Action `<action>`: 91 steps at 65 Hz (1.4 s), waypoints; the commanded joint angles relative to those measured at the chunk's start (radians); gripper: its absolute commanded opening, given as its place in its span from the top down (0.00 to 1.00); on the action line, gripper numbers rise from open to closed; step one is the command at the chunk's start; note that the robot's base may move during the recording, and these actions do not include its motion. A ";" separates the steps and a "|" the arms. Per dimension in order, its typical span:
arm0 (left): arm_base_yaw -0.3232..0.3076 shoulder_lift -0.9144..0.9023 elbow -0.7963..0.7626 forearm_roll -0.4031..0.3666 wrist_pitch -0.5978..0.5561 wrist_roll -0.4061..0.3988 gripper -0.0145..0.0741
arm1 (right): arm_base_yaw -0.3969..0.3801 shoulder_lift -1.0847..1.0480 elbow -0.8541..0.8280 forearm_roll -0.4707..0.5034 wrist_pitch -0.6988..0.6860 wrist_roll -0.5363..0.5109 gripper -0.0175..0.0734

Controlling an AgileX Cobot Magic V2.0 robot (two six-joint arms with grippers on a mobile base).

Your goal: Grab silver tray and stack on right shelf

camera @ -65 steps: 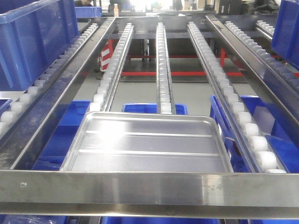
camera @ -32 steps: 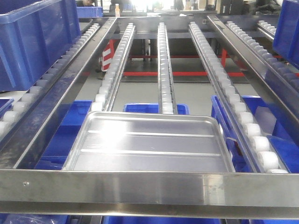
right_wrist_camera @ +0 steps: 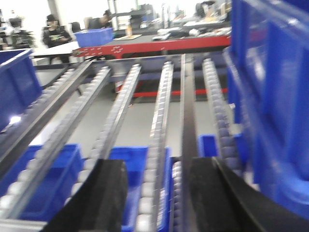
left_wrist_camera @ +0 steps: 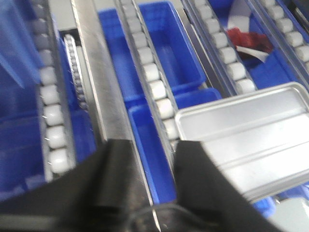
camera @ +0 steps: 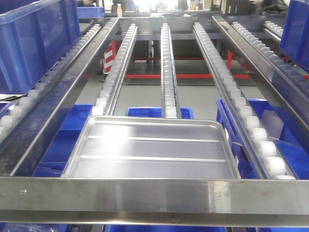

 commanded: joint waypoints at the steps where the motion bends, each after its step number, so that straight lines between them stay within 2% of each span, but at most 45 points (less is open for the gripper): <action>1: -0.010 0.010 -0.041 -0.059 -0.058 -0.007 0.44 | 0.042 0.048 -0.039 0.036 -0.067 0.000 0.30; 8: -0.010 0.025 -0.041 -0.132 -0.055 -0.007 0.43 | 0.115 0.116 -0.080 0.093 0.034 0.000 0.31; 17: -0.010 0.053 -0.038 -0.142 -0.073 0.002 0.43 | 0.231 0.300 -0.197 0.140 0.225 0.000 0.32; 26: -0.024 0.107 -0.086 -0.163 0.037 0.002 0.43 | 0.338 0.505 -0.320 0.143 0.294 0.000 0.32; 37: -0.059 0.226 -0.202 -0.163 0.156 0.002 0.43 | 0.361 0.749 -0.448 0.143 0.381 0.043 0.32; 44: -0.089 0.319 -0.275 -0.159 0.221 -0.033 0.43 | 0.360 0.879 -0.528 0.137 0.463 0.096 0.32; 51: -0.129 0.412 -0.338 -0.088 0.274 -0.120 0.43 | 0.360 1.001 -0.596 0.097 0.526 0.143 0.32; 59: -0.182 0.520 -0.394 0.116 0.345 -0.333 0.43 | 0.360 1.093 -0.652 -0.001 0.558 0.242 0.32; 64: -0.204 0.568 -0.413 0.194 0.360 -0.426 0.43 | 0.360 1.130 -0.664 -0.053 0.548 0.295 0.32; 73: -0.217 0.645 -0.430 0.184 0.312 -0.471 0.43 | 0.360 1.177 -0.665 -0.140 0.520 0.360 0.32; 91: -0.224 0.731 -0.430 0.188 0.249 -0.507 0.43 | 0.360 1.264 -0.665 -0.141 0.446 0.376 0.32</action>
